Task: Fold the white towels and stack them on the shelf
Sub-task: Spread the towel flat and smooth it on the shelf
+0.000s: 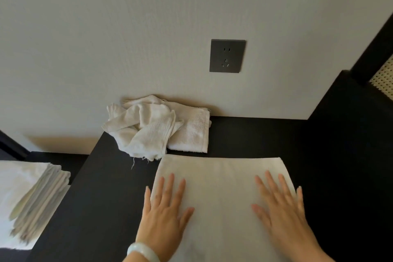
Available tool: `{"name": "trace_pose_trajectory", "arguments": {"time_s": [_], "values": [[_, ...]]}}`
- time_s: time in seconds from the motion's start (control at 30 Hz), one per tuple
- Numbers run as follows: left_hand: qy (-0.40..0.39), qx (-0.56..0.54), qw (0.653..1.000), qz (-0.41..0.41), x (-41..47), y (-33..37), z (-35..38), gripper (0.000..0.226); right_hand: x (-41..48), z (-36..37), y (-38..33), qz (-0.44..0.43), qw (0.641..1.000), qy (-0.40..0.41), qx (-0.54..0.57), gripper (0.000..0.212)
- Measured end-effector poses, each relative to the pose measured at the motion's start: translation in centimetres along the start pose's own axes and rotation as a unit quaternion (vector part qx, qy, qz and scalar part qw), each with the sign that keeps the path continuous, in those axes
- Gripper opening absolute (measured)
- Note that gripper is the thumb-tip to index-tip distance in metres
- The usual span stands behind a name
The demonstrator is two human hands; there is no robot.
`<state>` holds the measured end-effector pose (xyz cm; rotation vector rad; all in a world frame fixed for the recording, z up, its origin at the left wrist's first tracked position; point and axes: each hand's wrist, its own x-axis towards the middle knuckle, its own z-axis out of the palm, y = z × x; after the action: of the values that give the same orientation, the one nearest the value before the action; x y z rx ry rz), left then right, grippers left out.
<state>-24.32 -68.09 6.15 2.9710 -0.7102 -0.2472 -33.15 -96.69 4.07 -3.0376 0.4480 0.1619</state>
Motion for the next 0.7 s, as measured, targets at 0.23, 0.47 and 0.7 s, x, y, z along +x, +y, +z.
{"name": "trace_pose_trajectory", "arguments": {"time_s": [0.23,0.47,0.7], "values": [[-0.012,0.027,0.998,-0.061,-0.1,-1.6,0.3,0.086,-0.6,-1.8,1.2,0.12,0.992,-0.03,0.007,0.077],[-0.022,0.01,0.996,0.091,-7.9,3.5,0.4,0.062,-9.7,-0.1,-8.0,-0.139,0.989,0.002,0.058,0.062],[0.009,0.019,0.999,0.03,-12.5,-4.1,2.1,0.073,-13.4,1.6,0.2,-0.057,0.996,-0.029,0.066,0.075]]}}
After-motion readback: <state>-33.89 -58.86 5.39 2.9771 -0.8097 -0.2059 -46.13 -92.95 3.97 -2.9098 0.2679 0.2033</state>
